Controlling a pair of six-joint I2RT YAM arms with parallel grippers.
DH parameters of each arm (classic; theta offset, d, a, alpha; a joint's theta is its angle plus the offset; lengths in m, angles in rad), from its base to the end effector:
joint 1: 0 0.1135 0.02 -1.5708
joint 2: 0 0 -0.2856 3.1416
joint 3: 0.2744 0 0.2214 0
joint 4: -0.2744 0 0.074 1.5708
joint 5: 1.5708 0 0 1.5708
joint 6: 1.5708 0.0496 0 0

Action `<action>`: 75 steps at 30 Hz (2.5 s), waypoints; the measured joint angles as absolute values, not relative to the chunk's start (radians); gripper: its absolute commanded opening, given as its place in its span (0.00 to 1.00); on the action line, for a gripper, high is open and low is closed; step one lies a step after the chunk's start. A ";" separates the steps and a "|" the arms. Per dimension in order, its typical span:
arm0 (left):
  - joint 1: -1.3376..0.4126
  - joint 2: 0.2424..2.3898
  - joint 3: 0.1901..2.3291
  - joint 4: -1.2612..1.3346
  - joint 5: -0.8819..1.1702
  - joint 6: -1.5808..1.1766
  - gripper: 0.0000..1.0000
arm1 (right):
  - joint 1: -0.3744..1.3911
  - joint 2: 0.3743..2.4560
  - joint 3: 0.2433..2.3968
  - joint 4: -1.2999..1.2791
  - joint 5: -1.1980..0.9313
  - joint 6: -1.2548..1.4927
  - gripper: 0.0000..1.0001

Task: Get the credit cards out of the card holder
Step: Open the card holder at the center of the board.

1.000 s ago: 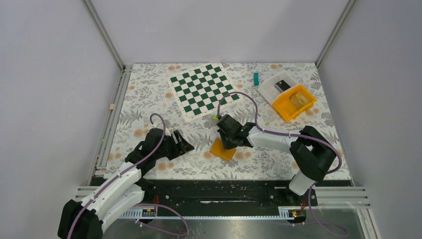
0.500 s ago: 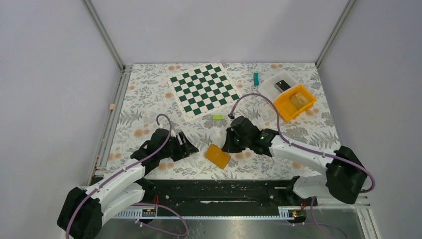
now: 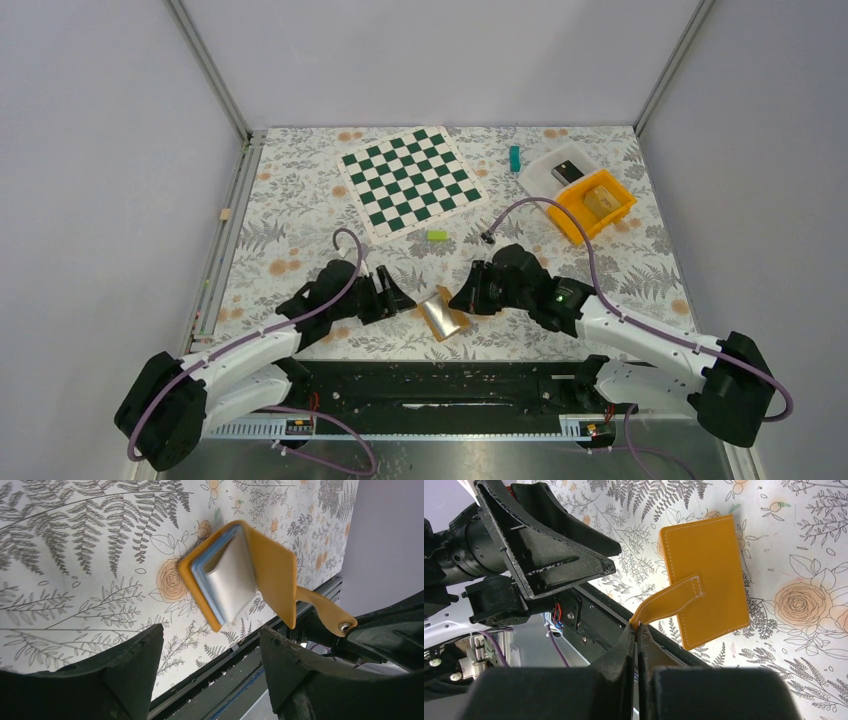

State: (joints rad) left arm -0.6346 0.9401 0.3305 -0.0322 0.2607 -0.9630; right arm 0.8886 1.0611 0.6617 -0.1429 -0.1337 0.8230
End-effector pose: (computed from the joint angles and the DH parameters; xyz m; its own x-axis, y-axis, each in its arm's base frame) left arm 0.1199 -0.1042 0.1983 -0.8820 -0.3356 -0.3308 0.0263 0.6658 -0.7457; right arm 0.1246 0.1639 0.2716 -0.8381 0.1208 -0.5320 -0.3335 0.6584 0.6748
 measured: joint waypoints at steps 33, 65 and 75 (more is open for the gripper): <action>-0.797 1.207 0.405 0.044 0.204 -0.977 0.61 | 0.638 1.145 0.614 -0.234 -0.097 0.636 0.00; -0.814 1.294 0.452 0.101 0.199 -0.950 0.43 | 0.614 1.200 0.513 -0.170 -0.125 0.656 0.00; -0.814 1.276 0.449 0.109 0.196 -0.952 0.45 | 0.614 1.229 0.513 -0.160 -0.125 0.673 0.00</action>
